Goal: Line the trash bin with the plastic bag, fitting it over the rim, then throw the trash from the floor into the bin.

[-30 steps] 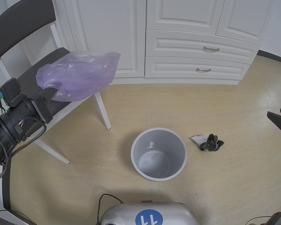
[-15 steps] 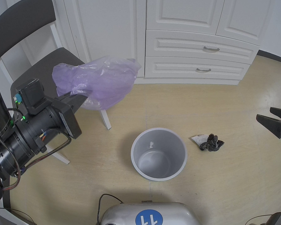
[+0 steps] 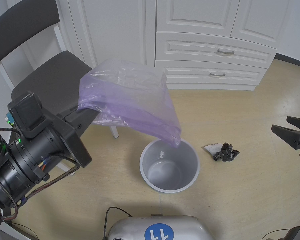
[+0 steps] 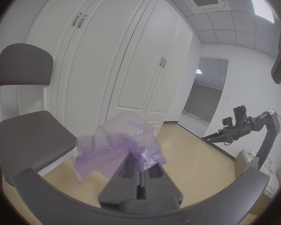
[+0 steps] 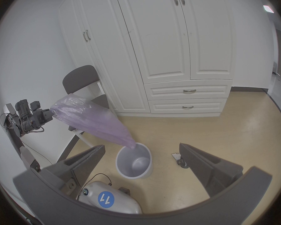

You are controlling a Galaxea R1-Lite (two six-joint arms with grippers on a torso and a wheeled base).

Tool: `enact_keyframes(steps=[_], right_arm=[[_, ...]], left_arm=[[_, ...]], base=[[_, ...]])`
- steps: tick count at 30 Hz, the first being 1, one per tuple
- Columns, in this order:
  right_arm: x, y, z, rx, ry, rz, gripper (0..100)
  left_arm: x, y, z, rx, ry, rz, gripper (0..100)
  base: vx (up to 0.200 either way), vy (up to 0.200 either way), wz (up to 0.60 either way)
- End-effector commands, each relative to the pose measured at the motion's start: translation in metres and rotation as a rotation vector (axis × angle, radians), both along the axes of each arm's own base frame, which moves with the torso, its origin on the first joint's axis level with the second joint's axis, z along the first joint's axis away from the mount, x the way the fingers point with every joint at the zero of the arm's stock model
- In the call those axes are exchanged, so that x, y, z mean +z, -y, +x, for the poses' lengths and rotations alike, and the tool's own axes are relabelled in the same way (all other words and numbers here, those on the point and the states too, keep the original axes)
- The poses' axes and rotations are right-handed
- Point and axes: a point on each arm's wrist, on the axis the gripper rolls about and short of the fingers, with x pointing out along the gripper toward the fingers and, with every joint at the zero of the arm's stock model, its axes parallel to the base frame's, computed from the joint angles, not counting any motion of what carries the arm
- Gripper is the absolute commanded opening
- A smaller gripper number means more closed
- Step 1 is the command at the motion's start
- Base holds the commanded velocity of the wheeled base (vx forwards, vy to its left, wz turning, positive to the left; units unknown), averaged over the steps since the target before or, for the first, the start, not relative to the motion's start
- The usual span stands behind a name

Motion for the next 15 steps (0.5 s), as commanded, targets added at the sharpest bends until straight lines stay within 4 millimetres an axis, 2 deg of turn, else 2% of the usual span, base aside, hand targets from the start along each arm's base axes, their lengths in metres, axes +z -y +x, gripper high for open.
enact_keyframes(steps=[1, 5, 10, 15], right_arm=[[-0.002, -0.002, 0.003, 0.008, -0.013, -0.008, 100], [-0.003, -0.003, 0.005, 0.012, -0.017, -0.016, 100], [0.000, -0.004, -0.003, 0.035, 0.009, -0.016, 100], [0.004, 0.001, -0.010, -0.002, 0.050, -0.023, 100]], left_arm=[[0.002, 0.002, -0.003, -0.012, 0.006, -0.003, 0], [0.001, 0.003, -0.001, -0.009, 0.002, 0.001, 0], [0.013, 0.007, -0.004, -0.032, 0.032, -0.032, 0], [0.009, 0.016, -0.006, -0.066, 0.019, -0.017, 0]], base=[[0.000, 0.000, 0.00], [0.000, 0.000, 0.00], [0.000, 0.000, 0.00], [0.000, 0.000, 0.00]])
